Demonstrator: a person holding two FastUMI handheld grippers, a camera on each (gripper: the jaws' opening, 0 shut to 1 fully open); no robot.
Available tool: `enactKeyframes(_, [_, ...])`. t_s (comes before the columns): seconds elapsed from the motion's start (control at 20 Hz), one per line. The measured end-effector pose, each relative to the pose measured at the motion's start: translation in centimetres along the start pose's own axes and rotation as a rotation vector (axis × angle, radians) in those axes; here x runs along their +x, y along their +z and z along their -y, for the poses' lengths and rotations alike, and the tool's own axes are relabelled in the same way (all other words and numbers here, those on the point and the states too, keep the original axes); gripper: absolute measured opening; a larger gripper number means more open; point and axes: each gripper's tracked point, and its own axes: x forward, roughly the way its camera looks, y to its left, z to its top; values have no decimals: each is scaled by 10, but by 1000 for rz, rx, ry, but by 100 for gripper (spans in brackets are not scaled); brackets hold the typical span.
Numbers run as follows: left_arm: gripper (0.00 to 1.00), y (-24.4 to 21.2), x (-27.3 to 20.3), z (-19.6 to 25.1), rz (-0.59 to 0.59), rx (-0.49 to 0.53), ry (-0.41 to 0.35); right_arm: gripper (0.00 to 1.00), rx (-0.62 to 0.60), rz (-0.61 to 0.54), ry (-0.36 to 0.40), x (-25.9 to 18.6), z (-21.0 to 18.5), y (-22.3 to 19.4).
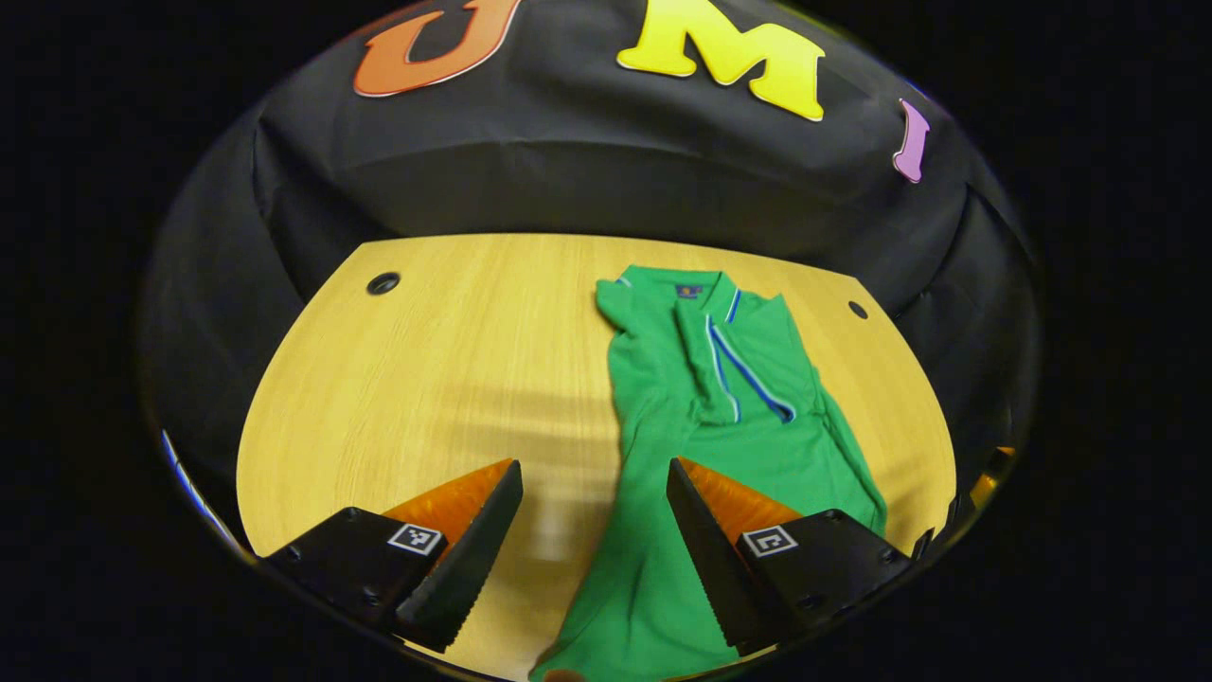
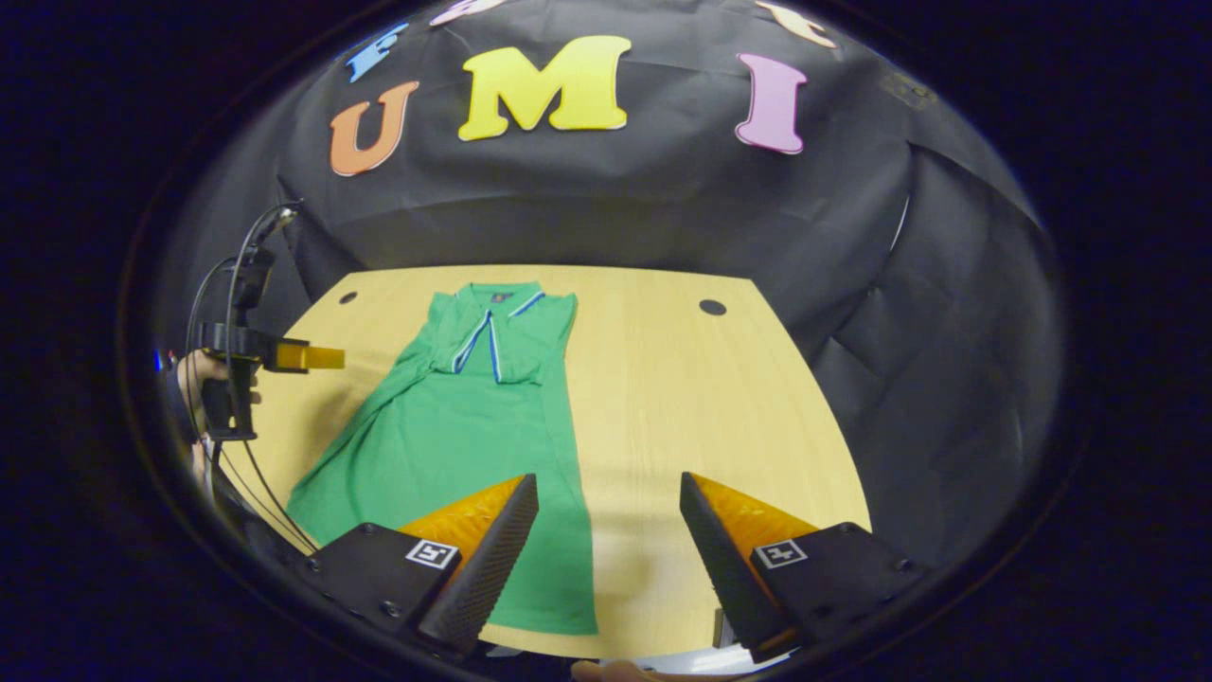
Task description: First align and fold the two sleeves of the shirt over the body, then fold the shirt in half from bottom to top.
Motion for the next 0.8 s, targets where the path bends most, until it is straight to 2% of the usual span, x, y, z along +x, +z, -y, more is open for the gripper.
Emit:
enactKeyframes(0.2, [100,-75,-31,-22,-101,-53,9,97,-9,-75,35,12,-9,-34])
enactKeyframes(0.4, [99,-138,-67,-28,-239,-108,4,98,-12,-214,82,21,-28,-79])
enactKeyframes(0.55, [99,-174,-96,-29,-339,-71,8,98,-40,-320,84,22,-29,-114])
enactKeyframes(0.6, [99,-182,-105,-30,-366,-54,15,98,-47,-347,93,20,-28,-102])
enactKeyframes(0.8, [99,-207,-139,-29,-463,-20,22,97,-85,-463,55,13,-22,-138])
